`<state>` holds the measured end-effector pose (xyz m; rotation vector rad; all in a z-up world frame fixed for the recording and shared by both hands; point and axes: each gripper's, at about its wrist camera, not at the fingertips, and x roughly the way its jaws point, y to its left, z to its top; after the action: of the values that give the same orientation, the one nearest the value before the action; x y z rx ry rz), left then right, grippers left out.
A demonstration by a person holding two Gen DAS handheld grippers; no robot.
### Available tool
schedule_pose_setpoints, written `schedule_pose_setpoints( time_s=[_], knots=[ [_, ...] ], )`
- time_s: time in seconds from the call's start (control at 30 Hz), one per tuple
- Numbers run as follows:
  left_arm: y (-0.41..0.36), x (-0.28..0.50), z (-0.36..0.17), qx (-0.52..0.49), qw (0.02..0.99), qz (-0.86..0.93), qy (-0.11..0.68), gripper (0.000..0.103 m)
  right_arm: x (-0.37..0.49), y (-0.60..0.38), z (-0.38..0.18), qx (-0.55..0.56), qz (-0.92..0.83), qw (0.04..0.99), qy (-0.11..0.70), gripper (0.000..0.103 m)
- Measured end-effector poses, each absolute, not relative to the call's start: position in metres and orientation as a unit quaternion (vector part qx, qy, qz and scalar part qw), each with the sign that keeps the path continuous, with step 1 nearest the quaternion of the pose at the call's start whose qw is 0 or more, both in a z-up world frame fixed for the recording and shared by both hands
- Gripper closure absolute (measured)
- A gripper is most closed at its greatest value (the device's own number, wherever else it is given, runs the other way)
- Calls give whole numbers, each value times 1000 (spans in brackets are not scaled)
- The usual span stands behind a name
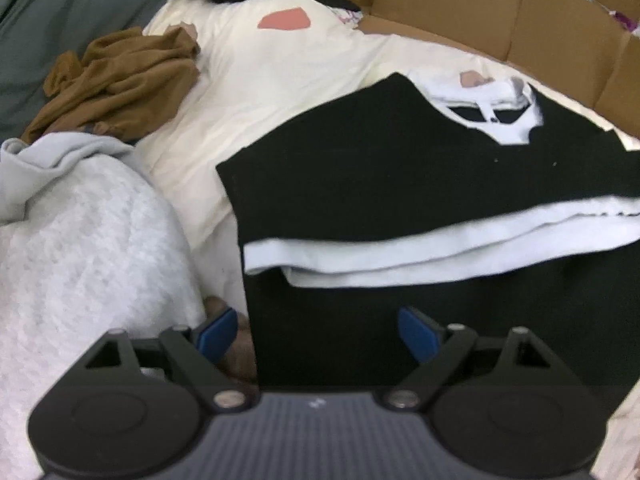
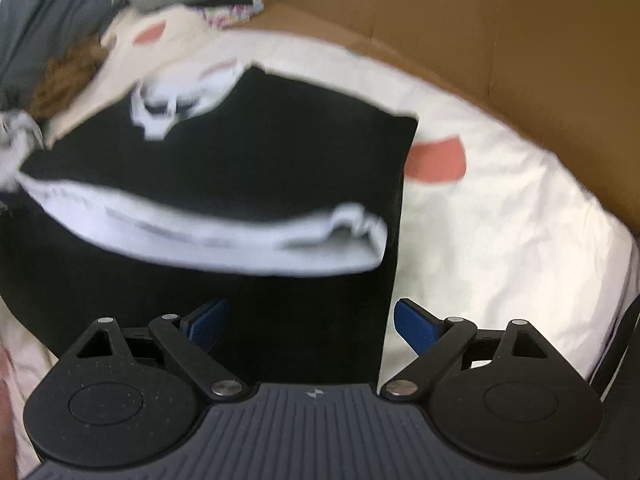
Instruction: Fold clothes
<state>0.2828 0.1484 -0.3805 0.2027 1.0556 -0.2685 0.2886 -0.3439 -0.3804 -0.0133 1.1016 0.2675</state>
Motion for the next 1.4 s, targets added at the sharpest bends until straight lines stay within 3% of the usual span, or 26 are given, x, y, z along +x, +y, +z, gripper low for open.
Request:
schedule_pose_setpoints(
  time_s=[0.3, 0.73, 1.13, 1.23, 1.4],
  knots=[
    [142, 296, -392, 110, 860, -110, 487, 6, 297, -335, -400, -37, 100, 851, 514, 9],
    [132, 331, -395, 113, 876, -107, 456, 5, 346, -325, -400, -50, 94, 872, 478, 9],
    [125, 382, -393, 106, 892, -88, 430, 7, 404, -331, -398, -54, 64, 889, 451, 10],
    [125, 392, -386, 106, 898, -66, 423, 16, 413, -334, -396, -49, 54, 892, 447, 10],
    [125, 390, -366, 86, 910, -63, 400, 16, 416, -341, -383, -33, 38, 899, 435, 12]
  ],
)
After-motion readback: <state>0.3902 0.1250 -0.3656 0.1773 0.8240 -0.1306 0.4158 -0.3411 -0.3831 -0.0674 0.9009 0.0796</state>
